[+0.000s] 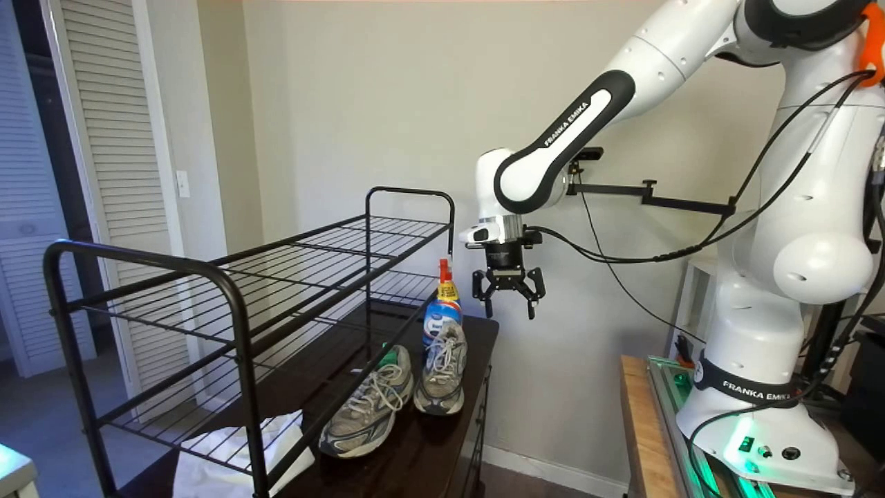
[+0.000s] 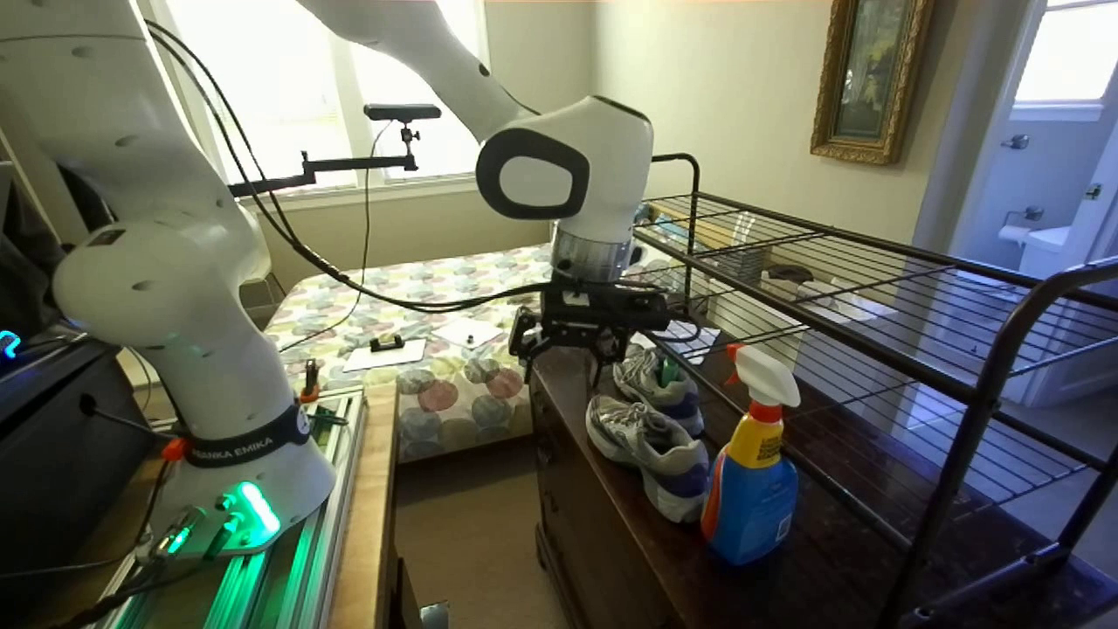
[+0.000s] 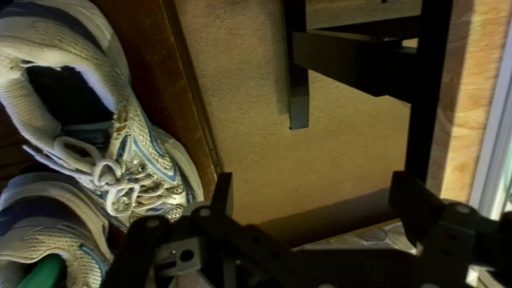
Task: Put the sneakers on the topmost shelf.
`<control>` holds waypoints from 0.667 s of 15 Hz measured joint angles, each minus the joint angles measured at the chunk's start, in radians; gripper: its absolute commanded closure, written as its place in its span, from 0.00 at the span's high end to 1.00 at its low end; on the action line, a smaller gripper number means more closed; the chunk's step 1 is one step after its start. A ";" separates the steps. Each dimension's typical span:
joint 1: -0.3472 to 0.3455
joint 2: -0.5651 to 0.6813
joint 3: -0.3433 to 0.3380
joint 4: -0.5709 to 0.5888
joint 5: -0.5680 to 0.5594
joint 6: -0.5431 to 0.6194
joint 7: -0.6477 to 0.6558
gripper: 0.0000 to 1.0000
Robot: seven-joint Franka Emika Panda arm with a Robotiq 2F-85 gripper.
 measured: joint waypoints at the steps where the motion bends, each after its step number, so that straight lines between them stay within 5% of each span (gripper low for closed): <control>1: -0.001 0.004 0.000 -0.019 0.020 0.055 -0.002 1.00; 10: -0.026 0.138 0.031 -0.074 0.201 0.451 -0.067 1.00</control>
